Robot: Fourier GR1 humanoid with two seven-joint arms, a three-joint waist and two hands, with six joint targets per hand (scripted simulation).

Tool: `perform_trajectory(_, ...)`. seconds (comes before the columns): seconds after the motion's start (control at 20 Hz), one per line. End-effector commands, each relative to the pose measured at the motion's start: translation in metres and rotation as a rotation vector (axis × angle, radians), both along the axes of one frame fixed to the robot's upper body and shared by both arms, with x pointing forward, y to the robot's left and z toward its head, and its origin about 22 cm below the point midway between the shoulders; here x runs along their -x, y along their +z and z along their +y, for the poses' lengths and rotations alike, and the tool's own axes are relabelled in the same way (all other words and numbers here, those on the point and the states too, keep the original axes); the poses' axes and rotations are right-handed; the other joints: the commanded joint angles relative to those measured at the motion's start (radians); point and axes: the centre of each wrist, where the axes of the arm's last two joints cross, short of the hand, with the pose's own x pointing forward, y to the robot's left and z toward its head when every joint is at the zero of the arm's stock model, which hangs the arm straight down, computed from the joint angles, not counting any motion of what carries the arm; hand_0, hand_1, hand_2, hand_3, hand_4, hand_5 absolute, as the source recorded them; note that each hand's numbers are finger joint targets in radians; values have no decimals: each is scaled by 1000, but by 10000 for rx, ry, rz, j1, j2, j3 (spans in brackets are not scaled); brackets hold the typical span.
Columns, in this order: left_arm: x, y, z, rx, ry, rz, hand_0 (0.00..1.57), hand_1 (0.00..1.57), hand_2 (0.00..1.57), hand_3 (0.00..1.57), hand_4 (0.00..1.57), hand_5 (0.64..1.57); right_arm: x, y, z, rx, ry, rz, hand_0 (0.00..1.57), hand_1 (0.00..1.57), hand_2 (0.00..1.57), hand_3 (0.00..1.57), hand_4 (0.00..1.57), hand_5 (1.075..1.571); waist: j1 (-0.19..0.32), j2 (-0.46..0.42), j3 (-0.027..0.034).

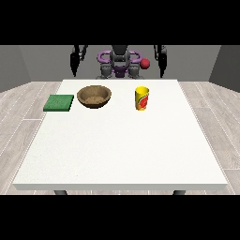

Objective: Pick the cup and pour the ball into the bowl, then pick the bowl and place it on the pad

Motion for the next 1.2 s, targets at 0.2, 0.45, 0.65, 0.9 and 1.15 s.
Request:
perform_trajectory(0.2,-1,29,6,-143,40,-195,0,0,0,0,0,1470,-2,33,-9,443,77,-333,0,0,0,0,120,1563,10,-2741,-37)
perform_trajectory(0.45,31,-12,-56,1608,817,-1811,0,0,0,0,0,1471,39,-35,-57,-1199,-418,-577,0,0,0,0,0,1565,55,-1279,-11)
perform_trajectory(0.65,13,-8,-59,1935,719,-2559,0,0,0,0,0,1476,35,-42,-73,-1307,100,-1443,0,0,0,0,80,1562,15,-478,-15)
perform_trajectory(0.9,-31,-4,-51,1293,1020,-3363,0,0,0,0,0,1459,17,-48,-60,-1382,573,-2066,0,0,0,0,0,1562,-282,414,-15)
perform_trajectory(1.15,-70,28,-62,1132,638,-4377,0,0,0,0,0,1444,-26,-28,-76,-1342,640,-3441,0,0,0,0,0,1557,-237,1756,-10)
